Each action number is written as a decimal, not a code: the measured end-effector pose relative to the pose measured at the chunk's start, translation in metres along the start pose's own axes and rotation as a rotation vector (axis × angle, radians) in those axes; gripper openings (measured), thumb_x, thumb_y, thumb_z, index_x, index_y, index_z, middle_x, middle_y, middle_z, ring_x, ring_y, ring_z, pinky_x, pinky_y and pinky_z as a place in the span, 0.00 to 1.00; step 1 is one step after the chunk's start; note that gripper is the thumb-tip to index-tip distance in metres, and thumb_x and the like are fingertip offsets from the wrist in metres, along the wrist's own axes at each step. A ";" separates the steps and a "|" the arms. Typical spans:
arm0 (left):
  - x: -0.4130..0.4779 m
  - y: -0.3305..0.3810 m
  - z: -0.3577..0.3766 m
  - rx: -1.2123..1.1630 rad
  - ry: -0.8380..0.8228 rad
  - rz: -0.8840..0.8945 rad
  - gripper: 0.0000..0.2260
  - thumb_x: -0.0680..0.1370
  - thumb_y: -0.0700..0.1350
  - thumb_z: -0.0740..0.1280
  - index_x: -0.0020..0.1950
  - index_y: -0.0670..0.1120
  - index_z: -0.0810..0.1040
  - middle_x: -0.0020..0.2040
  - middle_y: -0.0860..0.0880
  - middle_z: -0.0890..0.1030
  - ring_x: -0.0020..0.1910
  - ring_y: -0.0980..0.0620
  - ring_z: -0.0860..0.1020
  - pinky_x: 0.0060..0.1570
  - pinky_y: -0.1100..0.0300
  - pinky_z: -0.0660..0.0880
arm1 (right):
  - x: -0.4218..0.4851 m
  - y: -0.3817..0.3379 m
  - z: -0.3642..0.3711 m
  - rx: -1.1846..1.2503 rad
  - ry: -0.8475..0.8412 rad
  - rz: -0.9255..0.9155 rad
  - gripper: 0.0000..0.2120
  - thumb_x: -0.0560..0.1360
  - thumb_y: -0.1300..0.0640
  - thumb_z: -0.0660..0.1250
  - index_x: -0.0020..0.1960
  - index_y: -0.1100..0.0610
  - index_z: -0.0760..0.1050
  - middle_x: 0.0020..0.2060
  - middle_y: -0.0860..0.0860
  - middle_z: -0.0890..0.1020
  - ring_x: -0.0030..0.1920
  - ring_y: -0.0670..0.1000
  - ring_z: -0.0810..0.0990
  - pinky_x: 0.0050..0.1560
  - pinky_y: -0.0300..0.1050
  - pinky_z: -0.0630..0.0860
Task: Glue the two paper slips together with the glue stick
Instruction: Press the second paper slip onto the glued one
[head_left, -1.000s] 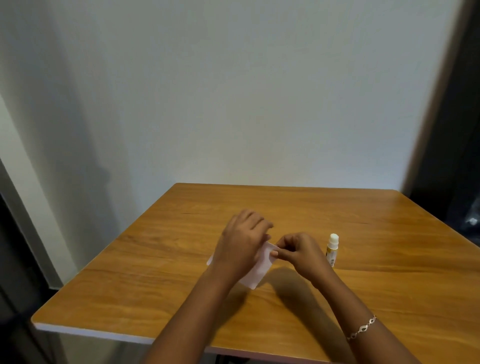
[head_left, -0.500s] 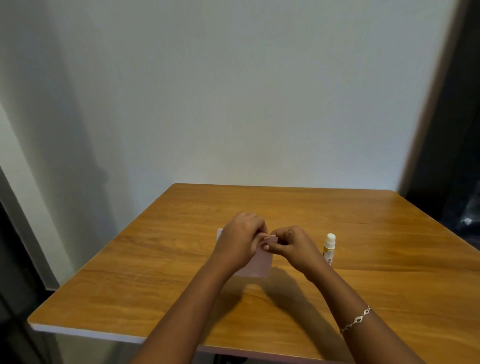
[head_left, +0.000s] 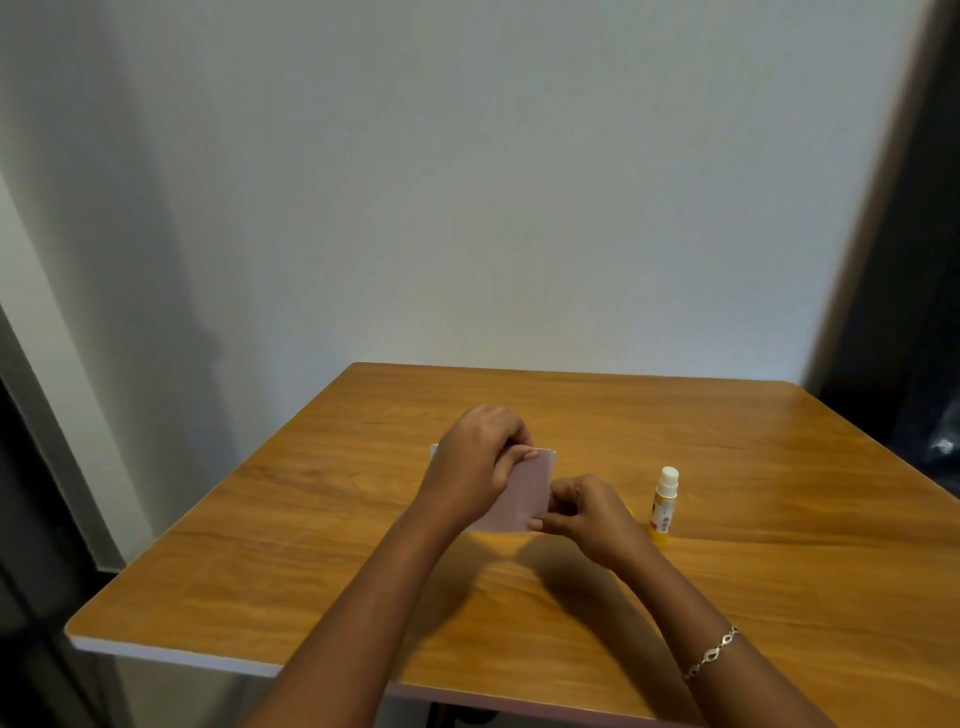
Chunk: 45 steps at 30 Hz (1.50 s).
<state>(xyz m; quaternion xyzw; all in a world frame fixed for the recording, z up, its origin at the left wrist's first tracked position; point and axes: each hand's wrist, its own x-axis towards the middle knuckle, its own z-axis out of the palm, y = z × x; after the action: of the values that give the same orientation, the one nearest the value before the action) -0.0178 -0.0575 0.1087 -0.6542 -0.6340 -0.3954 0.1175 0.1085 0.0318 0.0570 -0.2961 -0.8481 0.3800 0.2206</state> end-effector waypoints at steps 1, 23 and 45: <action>0.000 -0.001 0.000 0.003 -0.003 0.001 0.04 0.74 0.38 0.67 0.40 0.40 0.77 0.39 0.45 0.79 0.40 0.55 0.69 0.37 0.71 0.61 | 0.001 0.000 0.001 -0.016 0.003 -0.001 0.07 0.68 0.61 0.72 0.33 0.57 0.77 0.29 0.52 0.77 0.32 0.48 0.72 0.37 0.45 0.68; -0.066 -0.041 0.065 -0.033 -0.310 -0.196 0.15 0.76 0.53 0.58 0.41 0.43 0.78 0.45 0.46 0.77 0.47 0.51 0.73 0.48 0.58 0.68 | 0.030 0.033 0.040 -0.325 0.169 -0.075 0.09 0.71 0.63 0.60 0.43 0.65 0.78 0.52 0.57 0.81 0.49 0.58 0.80 0.44 0.45 0.70; -0.060 -0.054 0.075 0.371 -0.623 -0.400 0.22 0.81 0.52 0.45 0.75 0.54 0.45 0.77 0.45 0.43 0.76 0.49 0.40 0.73 0.49 0.38 | -0.001 0.035 0.052 -0.727 -0.187 -0.117 0.44 0.62 0.40 0.26 0.74 0.56 0.41 0.76 0.53 0.45 0.76 0.51 0.43 0.74 0.48 0.42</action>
<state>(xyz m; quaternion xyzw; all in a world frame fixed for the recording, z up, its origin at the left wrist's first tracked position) -0.0336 -0.0434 0.0008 -0.5740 -0.8145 -0.0727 -0.0433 0.0900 0.0235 -0.0022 -0.2702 -0.9595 0.0664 0.0443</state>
